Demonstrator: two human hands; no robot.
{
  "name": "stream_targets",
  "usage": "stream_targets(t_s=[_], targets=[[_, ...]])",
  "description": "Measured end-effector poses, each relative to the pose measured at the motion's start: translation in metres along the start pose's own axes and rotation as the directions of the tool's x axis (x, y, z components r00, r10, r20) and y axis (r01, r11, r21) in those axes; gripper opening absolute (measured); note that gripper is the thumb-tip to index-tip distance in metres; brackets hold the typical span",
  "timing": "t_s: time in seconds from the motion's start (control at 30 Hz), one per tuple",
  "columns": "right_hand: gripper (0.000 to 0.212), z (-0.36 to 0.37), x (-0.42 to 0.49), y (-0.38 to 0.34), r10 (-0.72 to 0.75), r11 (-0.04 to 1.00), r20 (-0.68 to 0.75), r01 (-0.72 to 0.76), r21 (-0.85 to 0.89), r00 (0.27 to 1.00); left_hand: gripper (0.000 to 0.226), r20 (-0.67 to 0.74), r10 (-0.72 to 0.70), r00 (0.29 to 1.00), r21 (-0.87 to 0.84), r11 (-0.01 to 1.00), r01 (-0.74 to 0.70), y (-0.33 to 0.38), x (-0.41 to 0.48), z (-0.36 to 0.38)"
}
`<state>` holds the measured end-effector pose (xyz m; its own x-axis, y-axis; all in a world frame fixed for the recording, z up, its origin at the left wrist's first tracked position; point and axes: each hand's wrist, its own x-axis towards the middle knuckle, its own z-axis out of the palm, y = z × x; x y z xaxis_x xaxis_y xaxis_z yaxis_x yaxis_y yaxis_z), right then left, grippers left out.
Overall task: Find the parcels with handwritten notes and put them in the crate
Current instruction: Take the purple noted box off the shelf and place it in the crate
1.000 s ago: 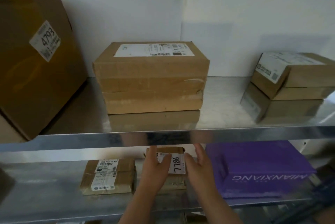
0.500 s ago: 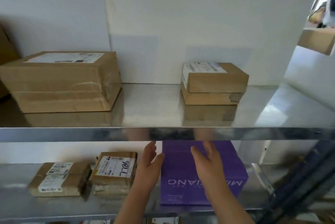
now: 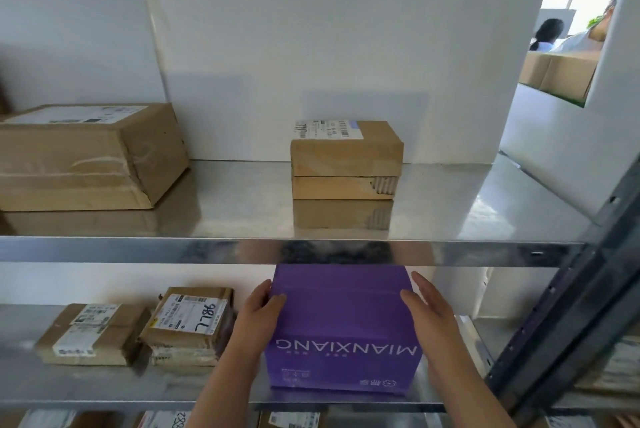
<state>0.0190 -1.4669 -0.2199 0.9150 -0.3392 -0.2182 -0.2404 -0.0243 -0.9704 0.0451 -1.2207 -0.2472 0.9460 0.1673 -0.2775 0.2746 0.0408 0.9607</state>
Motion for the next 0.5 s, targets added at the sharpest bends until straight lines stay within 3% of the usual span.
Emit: stream_targets(t_s=[0.1, 0.2, 0.27, 0.4, 0.5], targets=[[0.048, 0.001, 0.004, 0.007, 0.076, 0.996, 0.025, -0.077, 0.048, 0.997, 0.030, 0.031, -0.029, 0.999, 0.037, 0.999, 0.028, -0.003, 0.007, 0.000], [0.028, 0.001, 0.002, 0.005, 0.105, 0.988, 0.003, -0.104, 0.118, 0.995, 0.027, 0.008, -0.018, 1.000, 0.021, 1.000, 0.018, -0.005, 0.003, 0.001], [0.021, -0.002, 0.001, 0.006, 0.065, 0.996, -0.037, -0.062, 0.069, 0.997, 0.025, -0.027, 0.001, 1.000, -0.012, 1.000, -0.001, -0.009, -0.001, -0.001], [0.037, -0.007, -0.005, 0.016, 0.007, 1.000, -0.135, -0.006, 0.010, 0.991, 0.025, -0.083, 0.004, 0.997, -0.117, 0.993, -0.014, -0.024, -0.005, -0.010], [0.032, -0.010, -0.016, 0.022, -0.032, 0.999, -0.164, 0.031, -0.006, 0.986, 0.033, -0.074, 0.020, 0.997, -0.168, 0.985, -0.032, -0.030, -0.011, -0.019]])
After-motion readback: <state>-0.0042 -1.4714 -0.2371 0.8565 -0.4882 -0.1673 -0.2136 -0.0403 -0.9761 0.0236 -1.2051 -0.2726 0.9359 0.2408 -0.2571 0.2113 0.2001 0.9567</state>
